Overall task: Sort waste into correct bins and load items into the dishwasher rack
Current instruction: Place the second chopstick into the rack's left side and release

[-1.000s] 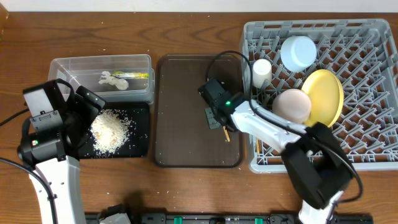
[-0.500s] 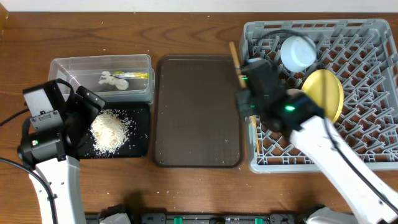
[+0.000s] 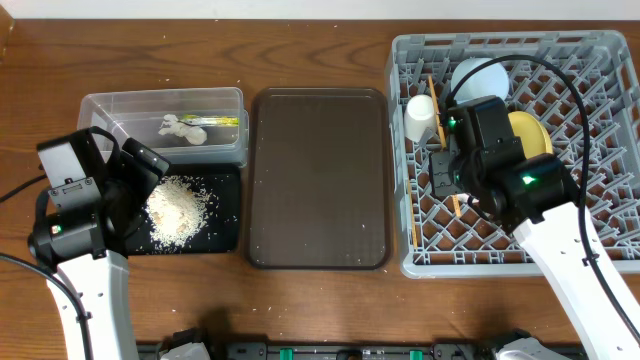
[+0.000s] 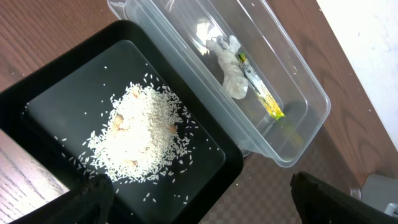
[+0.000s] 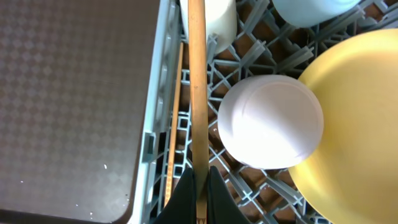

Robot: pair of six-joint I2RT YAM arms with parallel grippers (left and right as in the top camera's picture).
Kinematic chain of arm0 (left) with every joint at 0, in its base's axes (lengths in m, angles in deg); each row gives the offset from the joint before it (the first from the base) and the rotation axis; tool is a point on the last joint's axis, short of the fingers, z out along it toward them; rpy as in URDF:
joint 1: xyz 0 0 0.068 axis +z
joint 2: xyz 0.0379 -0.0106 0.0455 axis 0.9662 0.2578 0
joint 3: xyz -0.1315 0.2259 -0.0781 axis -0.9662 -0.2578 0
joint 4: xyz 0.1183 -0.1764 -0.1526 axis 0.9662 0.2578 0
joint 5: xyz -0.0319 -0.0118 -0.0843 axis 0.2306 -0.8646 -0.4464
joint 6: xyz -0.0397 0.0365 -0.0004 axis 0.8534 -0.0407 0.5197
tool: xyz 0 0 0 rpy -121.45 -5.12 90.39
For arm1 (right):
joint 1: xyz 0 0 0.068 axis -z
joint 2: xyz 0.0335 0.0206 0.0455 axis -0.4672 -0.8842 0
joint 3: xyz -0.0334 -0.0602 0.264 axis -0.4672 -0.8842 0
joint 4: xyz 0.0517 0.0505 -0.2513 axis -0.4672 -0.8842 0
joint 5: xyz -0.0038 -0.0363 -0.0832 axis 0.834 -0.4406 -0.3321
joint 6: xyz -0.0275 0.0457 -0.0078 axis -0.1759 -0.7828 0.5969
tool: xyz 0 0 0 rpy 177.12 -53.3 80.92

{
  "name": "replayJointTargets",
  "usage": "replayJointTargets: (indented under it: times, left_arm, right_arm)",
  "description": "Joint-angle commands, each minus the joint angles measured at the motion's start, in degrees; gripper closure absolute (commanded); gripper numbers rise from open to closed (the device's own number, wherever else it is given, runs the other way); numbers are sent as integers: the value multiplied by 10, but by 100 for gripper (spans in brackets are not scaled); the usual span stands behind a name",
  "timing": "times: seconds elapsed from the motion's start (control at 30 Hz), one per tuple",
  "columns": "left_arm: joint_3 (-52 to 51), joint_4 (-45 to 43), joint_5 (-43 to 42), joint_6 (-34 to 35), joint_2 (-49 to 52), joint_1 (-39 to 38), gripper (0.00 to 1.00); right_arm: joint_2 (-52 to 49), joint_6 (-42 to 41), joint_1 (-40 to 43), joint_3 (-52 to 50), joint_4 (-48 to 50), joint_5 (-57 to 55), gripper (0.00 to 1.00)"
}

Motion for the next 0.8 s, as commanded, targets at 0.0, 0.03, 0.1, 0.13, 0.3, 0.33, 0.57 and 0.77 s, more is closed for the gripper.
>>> replayJointTargets:
  times: [0.0, 0.03, 0.1, 0.13, 0.3, 0.33, 0.57, 0.77]
  left_arm:
    - [9, 0, 3, 0, 1, 3, 6]
    - [9, 0, 3, 0, 1, 3, 6]
    - [9, 0, 3, 0, 1, 3, 6]
    - [9, 0, 3, 0, 1, 3, 6]
    - [9, 0, 3, 0, 1, 3, 6]
    - [9, 0, 3, 0, 1, 3, 6]
    - [9, 0, 3, 0, 1, 3, 6]
    - [9, 0, 3, 0, 1, 3, 6]
  right_arm:
    - [-19, 12, 19, 8, -5, -1, 99]
    - [-24, 12, 20, 8, -7, 2, 99]
    - [-35, 12, 22, 8, -9, 5, 99]
    - [-43, 12, 23, 7, -10, 5, 99]
    - [-86, -5, 22, 7, -1, 32, 99]
    - [-93, -11, 22, 7, 2, 44, 99]
    - [-145, -32, 22, 7, 14, 87, 99]
    - [-182, -64, 22, 7, 17, 93, 99]
